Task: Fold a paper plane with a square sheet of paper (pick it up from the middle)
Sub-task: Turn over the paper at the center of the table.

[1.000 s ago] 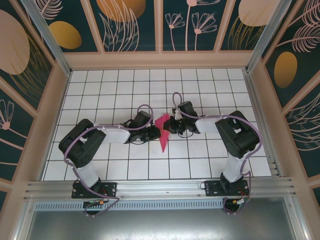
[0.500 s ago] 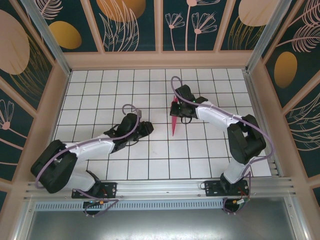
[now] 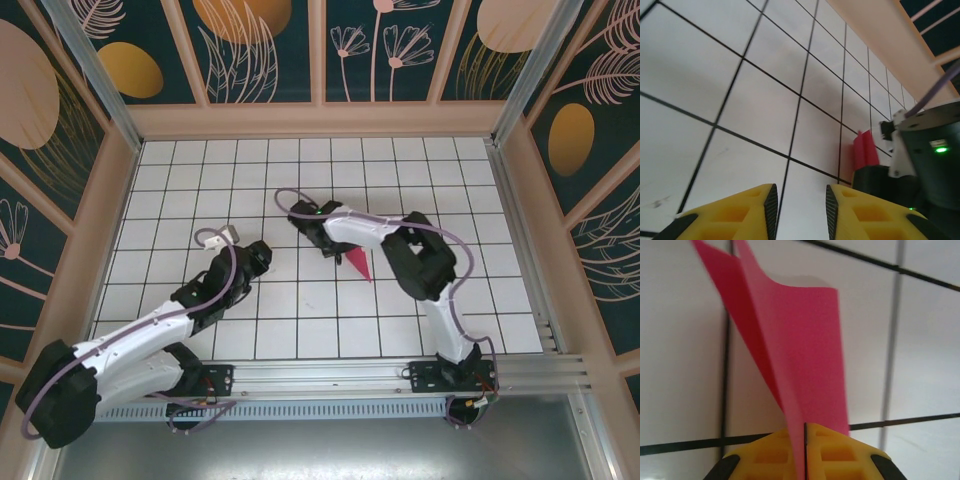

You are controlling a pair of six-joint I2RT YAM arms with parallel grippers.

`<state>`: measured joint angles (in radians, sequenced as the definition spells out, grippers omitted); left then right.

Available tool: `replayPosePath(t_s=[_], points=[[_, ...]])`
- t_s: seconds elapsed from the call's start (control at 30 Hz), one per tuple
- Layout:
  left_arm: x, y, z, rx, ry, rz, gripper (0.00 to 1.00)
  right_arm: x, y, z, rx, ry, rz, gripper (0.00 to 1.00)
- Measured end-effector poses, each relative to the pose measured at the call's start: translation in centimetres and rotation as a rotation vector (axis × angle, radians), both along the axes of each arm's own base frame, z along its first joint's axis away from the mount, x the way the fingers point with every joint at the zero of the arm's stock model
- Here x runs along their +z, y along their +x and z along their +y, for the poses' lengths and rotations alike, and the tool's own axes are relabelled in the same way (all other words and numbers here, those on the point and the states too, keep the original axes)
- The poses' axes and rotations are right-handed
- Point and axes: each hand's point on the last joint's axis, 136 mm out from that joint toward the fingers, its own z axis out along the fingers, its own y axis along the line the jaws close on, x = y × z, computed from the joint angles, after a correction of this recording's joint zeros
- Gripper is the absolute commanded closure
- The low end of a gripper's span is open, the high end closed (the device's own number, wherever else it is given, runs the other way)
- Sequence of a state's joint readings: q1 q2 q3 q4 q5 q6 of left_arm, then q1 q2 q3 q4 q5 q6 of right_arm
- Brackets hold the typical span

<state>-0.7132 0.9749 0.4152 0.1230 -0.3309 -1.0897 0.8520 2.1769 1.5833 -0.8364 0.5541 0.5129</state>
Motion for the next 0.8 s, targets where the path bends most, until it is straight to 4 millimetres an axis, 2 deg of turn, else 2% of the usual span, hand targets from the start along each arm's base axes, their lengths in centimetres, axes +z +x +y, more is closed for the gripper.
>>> replayPosePath(t_s=[0.1, 0.17, 0.2, 0.3, 0.37, 0.47, 0.5, 0.6, 0.63, 0.7, 0.8], points=[[-0.3, -0.4, 0.9, 0.031, 0.001, 0.002, 0.64, -0.6, -0.6, 1.6, 0.037, -0.02, 0.017, 0.69], [-0.4, -0.4, 1.0, 0.037, 0.0, 0.004, 0.64, -0.3, -0.7, 2.7, 0.049, 0.025, 0.035, 0.49], [-0.3, -0.4, 1.0, 0.039, 0.0, 0.002, 0.64, -0.1, -0.8, 3.6, 0.057, 0.062, 0.043, 0.44], [-0.5, -0.4, 1.0, 0.039, 0.005, 0.007, 0.64, 0.7, -1.4, 6.1, 0.084, 0.217, 0.074, 0.39], [-1.0, -0.4, 1.0, 0.038, 0.016, 0.019, 0.64, 2.0, -2.0, 7.1, 0.099, 0.337, 0.082, 0.36], [-1.9, -0.4, 0.7, 0.022, 0.036, 0.046, 0.64, 5.3, -2.6, 6.2, 0.089, 0.547, 0.085, 0.39], [-2.2, -0.4, 0.7, 0.019, 0.041, 0.054, 0.64, 6.3, -2.3, 5.4, 0.076, 0.607, 0.077, 0.43], [-2.8, -0.4, 0.2, -0.001, 0.05, 0.077, 0.63, 8.8, -0.1, 2.1, 0.003, 0.825, 0.031, 0.64], [-2.9, -0.3, -0.1, -0.01, 0.052, 0.083, 0.63, 8.8, 0.7, 1.0, -0.023, 0.877, 0.025, 0.7], [-3.1, -0.2, -0.6, -0.03, 0.056, 0.094, 0.63, 8.1, 1.9, -0.5, -0.064, 0.961, 0.033, 0.74], [-3.0, 0.3, -1.8, -0.071, 0.06, 0.104, 0.63, 6.3, 1.7, -0.6, -0.075, 1.028, 0.098, 0.81]])
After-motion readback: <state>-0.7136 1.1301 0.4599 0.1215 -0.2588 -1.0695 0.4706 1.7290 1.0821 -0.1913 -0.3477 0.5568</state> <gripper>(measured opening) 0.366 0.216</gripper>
